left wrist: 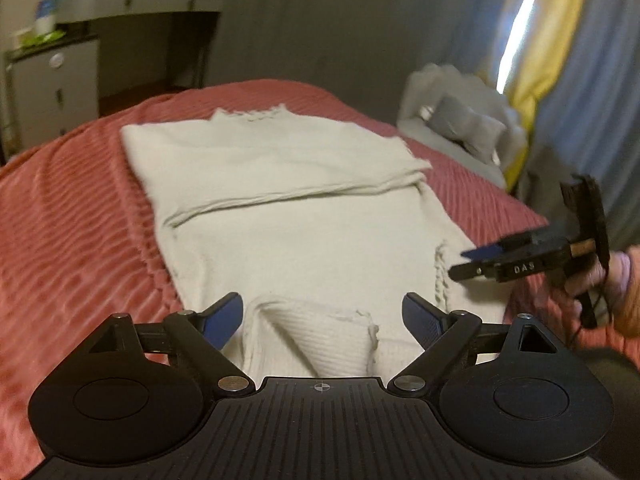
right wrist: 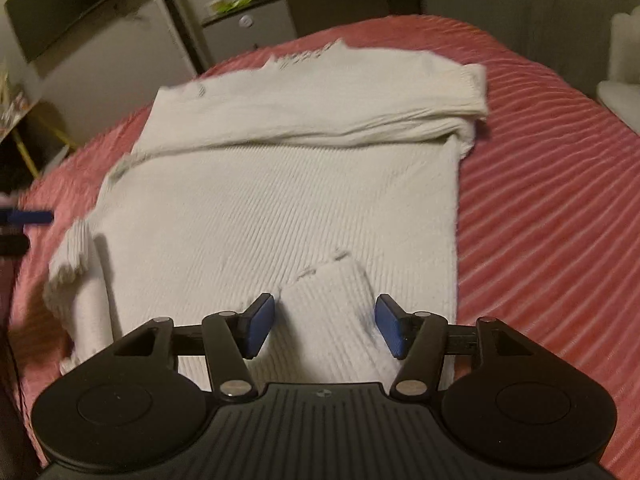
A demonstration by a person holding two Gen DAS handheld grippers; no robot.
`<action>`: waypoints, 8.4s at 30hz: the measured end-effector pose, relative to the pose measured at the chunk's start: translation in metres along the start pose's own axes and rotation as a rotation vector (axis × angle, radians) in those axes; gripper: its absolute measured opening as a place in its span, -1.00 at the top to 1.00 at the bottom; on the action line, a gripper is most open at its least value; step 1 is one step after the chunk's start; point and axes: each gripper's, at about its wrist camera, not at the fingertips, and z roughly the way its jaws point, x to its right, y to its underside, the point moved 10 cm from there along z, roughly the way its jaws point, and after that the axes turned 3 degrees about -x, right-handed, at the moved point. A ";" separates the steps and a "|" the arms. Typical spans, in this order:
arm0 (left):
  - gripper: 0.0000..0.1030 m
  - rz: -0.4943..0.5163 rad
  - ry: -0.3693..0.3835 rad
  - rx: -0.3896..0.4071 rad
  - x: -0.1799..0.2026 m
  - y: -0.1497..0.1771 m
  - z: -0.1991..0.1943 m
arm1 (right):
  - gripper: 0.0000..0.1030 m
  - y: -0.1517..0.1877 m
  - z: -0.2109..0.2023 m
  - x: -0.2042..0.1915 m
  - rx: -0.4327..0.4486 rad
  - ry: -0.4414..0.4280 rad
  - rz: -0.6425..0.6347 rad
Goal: Fold small clothes
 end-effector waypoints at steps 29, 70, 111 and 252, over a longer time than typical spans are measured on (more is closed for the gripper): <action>-0.50 -0.127 -0.012 -0.130 -0.022 -0.016 0.083 | 0.58 -0.004 -0.018 0.069 0.159 0.080 0.316; 0.36 -0.209 -0.324 0.090 -0.128 -0.091 0.099 | 0.49 -0.147 0.060 0.058 0.228 0.152 0.125; -0.27 -0.222 -0.483 0.034 -0.133 -0.079 0.088 | 0.31 -0.113 0.024 0.068 0.280 0.199 0.072; 0.59 -0.431 -0.155 0.066 -0.110 -0.144 0.084 | 0.33 -0.085 0.031 -0.065 0.311 0.118 0.085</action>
